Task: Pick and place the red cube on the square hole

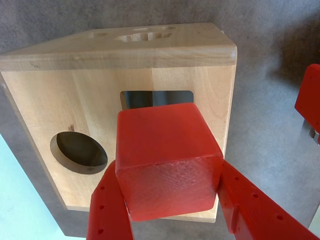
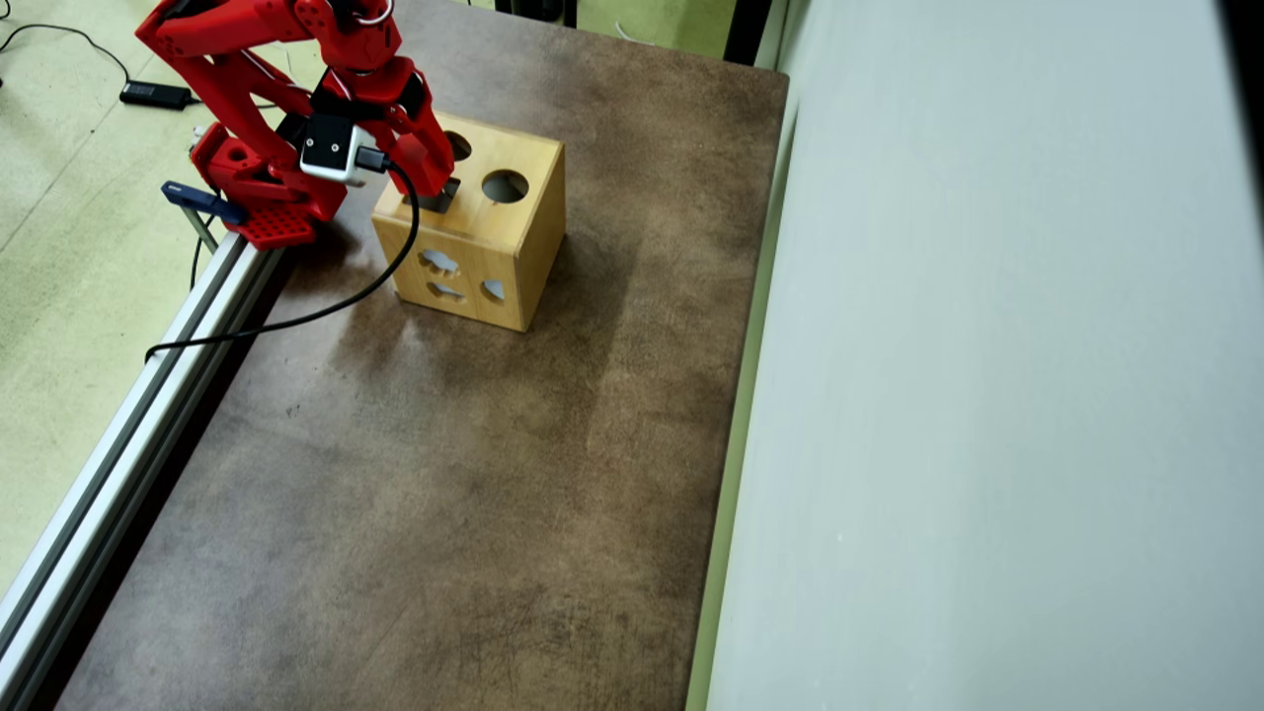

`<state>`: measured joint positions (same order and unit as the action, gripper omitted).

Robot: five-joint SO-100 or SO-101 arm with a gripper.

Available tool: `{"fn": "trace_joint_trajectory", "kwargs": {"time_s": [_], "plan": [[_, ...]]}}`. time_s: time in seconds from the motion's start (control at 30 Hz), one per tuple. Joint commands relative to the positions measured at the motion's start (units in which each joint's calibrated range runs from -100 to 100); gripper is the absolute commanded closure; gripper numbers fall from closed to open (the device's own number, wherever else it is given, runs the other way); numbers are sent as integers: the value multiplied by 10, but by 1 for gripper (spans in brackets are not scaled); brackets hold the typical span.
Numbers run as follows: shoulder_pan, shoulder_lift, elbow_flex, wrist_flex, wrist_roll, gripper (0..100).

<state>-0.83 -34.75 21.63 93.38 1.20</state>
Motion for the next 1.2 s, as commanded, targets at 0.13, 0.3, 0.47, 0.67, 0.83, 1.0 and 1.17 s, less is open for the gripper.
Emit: {"fn": "trace_joint_trajectory", "kwargs": {"time_s": [0.13, 0.3, 0.47, 0.67, 0.83, 1.0, 1.17], "plan": [[2, 34, -12, -9, 0, 97], [2, 51, -16, -9, 0, 97], [0, 51, -16, -9, 0, 97], [1, 51, -12, -9, -2, 96], [2, 51, -12, -8, -1, 96], [2, 45, -12, -8, -3, 96], [2, 46, -13, -8, -3, 96]]}}
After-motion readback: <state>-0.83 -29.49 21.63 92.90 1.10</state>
